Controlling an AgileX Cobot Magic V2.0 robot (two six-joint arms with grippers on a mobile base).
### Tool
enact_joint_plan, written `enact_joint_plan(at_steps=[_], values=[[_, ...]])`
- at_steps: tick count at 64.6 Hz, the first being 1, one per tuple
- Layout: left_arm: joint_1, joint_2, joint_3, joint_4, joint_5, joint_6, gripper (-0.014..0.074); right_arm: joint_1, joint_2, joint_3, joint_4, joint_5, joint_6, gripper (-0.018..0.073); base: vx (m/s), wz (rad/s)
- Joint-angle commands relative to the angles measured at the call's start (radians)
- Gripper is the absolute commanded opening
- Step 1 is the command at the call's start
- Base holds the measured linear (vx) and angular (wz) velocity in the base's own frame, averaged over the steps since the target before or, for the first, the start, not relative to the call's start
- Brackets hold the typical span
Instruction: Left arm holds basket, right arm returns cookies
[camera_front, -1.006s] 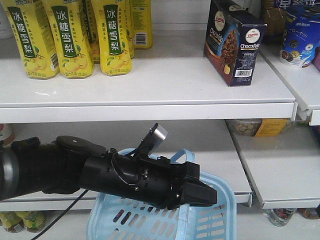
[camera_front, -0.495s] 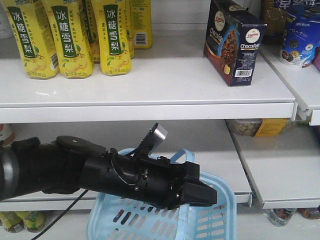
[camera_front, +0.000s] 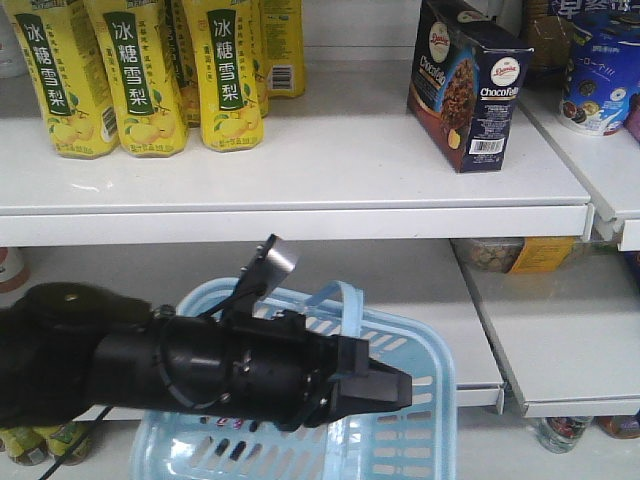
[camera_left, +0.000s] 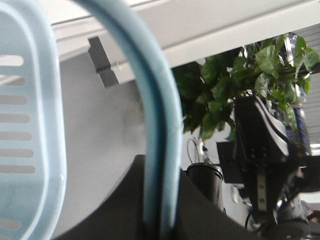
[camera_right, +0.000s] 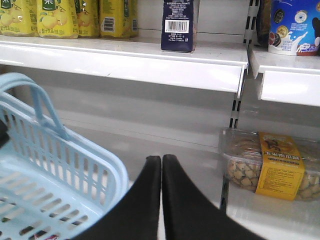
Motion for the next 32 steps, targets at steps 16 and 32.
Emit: enact_joint_plan(at_steps=[16,32], values=[[-0.044,-0.493,0.289,-0.084,-0.212,0.287,-0.0006,-0.002,-0.008,-0.025,-0.005,-0.073,-0.005,-0.0008,0.00,0.00],[-0.044,-0.774,0.459,0.122,-0.438,0.345,-0.0006,-0.002,-0.008,-0.025,-0.005,-0.073,-0.005,-0.0008,0.00,0.00]])
